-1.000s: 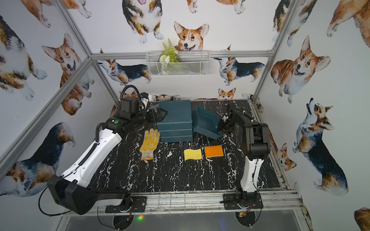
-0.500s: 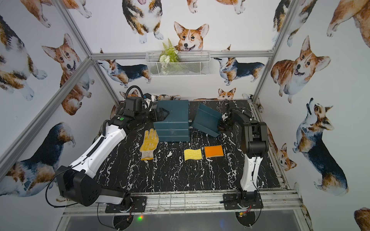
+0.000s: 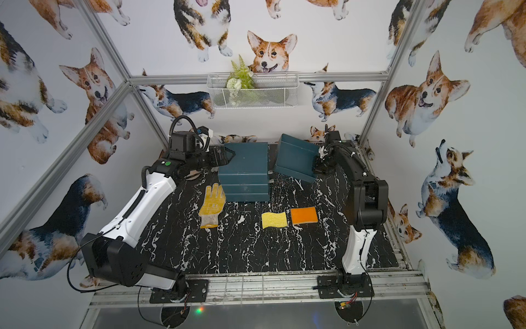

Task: Take the sponge out of the drawer
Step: Close the drawer of the storage box.

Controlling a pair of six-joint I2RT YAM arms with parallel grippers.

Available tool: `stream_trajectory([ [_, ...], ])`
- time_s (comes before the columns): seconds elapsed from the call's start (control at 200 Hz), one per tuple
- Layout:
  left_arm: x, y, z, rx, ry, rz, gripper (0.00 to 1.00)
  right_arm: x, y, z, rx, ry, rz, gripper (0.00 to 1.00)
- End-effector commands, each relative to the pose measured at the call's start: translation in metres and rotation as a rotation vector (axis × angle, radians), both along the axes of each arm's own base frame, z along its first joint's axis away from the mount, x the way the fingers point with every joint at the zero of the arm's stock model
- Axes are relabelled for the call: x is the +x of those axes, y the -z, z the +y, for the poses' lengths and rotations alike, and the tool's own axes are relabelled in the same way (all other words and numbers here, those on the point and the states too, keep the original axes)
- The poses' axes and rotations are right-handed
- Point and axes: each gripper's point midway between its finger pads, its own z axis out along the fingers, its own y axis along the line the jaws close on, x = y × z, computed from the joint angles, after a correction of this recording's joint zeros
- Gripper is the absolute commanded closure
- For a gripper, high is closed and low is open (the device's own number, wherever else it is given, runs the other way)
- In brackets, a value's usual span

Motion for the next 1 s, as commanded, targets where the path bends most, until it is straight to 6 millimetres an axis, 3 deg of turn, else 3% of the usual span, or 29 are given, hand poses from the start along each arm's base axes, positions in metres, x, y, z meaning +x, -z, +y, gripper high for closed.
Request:
stream_trajectory([
  [0.0, -0.003, 0.002, -0.006, 0.002, 0.066, 0.006, 0.00, -0.032, -0.018, -0.006, -0.051, -0.098, 0.112, 1.00],
  [0.26, 0.003, 0.017, -0.016, -0.038, 0.105, 0.055, 0.00, -0.051, -0.044, 0.001, -0.087, -0.198, 0.120, 1.00],
  [0.611, 0.002, 0.025, -0.021, -0.072, 0.117, 0.075, 0.00, -0.054, -0.046, 0.035, -0.100, -0.260, 0.100, 1.00],
  [0.791, 0.001, 0.026, -0.023, -0.097, 0.117, 0.077, 0.00, -0.048, -0.049, 0.039, -0.132, -0.265, 0.068, 1.00],
  [0.996, 0.001, 0.025, -0.026, -0.117, 0.126, 0.077, 0.00, -0.046, -0.034, 0.033, -0.184, -0.268, 0.092, 1.00],
])
